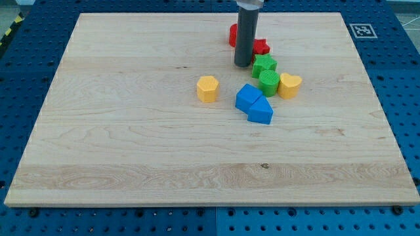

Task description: Push red circle above red star

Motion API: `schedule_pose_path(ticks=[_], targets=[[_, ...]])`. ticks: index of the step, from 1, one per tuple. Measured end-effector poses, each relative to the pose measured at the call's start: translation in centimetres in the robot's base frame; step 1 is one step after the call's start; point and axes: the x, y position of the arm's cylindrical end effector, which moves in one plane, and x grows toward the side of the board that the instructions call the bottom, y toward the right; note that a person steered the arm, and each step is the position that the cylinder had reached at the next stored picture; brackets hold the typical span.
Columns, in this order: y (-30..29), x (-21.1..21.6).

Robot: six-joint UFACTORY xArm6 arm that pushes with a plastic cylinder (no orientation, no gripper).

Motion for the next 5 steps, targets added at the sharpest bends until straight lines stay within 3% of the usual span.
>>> schedule_pose_path(ticks=[1,4,5], targets=[[0.9,-2.5],[1.5,-2.2],[-2.0,-2.2]])
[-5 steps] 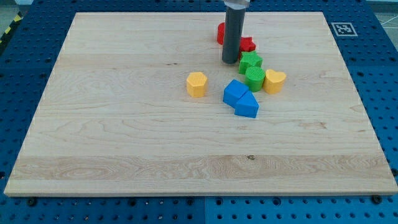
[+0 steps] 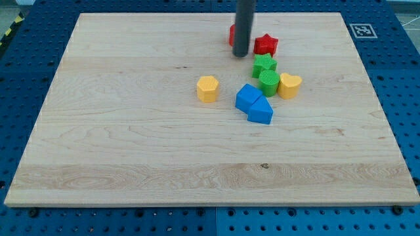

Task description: Push red circle above red star

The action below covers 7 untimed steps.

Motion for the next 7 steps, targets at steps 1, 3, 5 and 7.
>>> schedule_pose_path(ticks=[1,3,5,7], targets=[[-4.4,-0.3],[-3.3,-3.6],[-2.4,-3.6],[1.3,-3.6]])
